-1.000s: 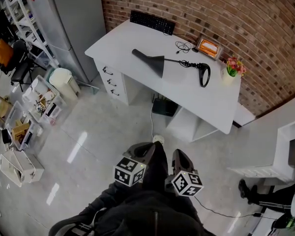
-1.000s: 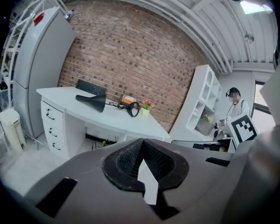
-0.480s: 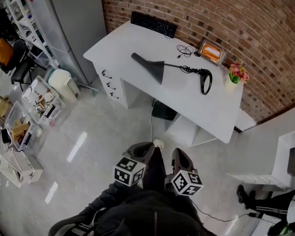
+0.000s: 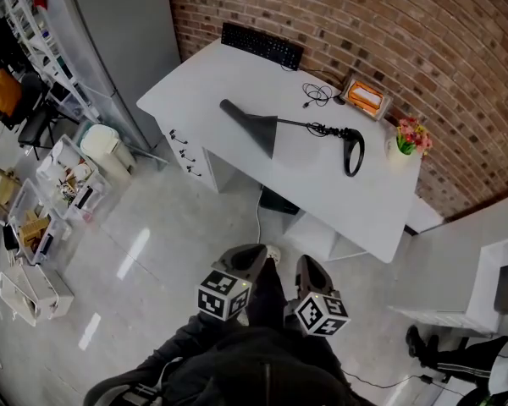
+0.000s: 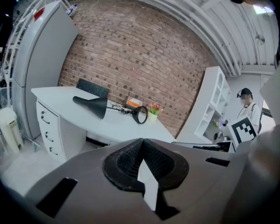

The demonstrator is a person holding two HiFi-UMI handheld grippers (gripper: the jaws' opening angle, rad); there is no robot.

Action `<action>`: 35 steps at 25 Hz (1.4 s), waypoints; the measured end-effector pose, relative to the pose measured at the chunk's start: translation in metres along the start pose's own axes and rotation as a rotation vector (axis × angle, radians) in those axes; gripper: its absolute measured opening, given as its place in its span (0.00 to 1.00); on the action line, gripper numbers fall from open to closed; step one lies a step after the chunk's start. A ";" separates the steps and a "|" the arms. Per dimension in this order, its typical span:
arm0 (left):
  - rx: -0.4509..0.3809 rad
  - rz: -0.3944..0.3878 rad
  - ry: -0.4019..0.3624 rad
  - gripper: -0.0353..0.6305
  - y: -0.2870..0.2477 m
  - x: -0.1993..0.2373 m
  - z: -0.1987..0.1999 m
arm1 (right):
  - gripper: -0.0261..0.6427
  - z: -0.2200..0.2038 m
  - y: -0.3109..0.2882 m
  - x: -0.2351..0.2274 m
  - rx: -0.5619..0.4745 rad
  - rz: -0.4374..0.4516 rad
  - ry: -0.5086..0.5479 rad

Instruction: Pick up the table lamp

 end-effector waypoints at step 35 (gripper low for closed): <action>0.018 0.033 0.023 0.06 -0.170 0.063 0.076 | 0.06 0.103 -0.162 -0.090 0.035 0.049 0.031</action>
Point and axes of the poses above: the fingertips, and each gripper's own axes: y backward along the fingers, x to its left, z out of its top, the point moved 9 cm from there along y, backward along the fingers, and after that the axes turned 4 degrees about -x, right-handed, at the moved point
